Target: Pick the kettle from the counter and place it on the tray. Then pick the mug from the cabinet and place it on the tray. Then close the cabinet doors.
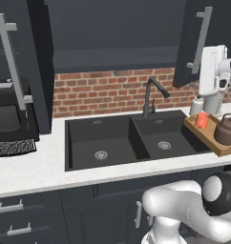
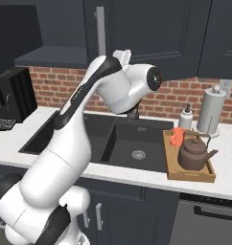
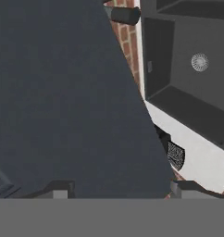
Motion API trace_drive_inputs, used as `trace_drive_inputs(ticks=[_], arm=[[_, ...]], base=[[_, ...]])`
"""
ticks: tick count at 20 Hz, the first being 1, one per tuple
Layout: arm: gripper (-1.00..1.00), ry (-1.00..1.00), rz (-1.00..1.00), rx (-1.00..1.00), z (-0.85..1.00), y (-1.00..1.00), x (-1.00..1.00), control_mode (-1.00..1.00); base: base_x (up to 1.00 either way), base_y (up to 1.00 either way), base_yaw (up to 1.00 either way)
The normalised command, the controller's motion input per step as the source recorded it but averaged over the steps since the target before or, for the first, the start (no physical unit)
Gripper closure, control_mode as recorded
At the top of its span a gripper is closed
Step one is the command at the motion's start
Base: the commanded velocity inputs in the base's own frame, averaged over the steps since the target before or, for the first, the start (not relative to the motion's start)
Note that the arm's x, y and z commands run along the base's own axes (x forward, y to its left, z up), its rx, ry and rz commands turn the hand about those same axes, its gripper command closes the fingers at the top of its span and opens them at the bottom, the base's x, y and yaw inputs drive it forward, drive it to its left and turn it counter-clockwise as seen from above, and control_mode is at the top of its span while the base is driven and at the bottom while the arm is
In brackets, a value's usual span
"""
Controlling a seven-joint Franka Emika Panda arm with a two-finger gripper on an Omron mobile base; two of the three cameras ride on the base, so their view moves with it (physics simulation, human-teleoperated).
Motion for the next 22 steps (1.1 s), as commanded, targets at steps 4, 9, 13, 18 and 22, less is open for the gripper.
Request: trace_drive_inputs(ticks=[4,9,13,18,22], arm=[[-1.0,0.0,-0.08,-0.02,0.0,0.37,0.99,-1.0],[-1.0,0.0,-0.1,0.0,0.0,0.17,1.0,-1.0],[-1.0,0.0,-0.13,0.0,0.0,0.01,1.0,-1.0],[-1.0,0.0,-0.14,0.0,-0.04,0.0,1.0,-1.0],[-1.0,0.0,-0.16,0.0,-0.07,0.0,1.0,-1.0]], base=[[0.0,0.0,0.0],[0.0,0.0,0.0],[0.0,0.0,0.0],[0.0,0.0,0.0],[0.0,0.0,0.0]])
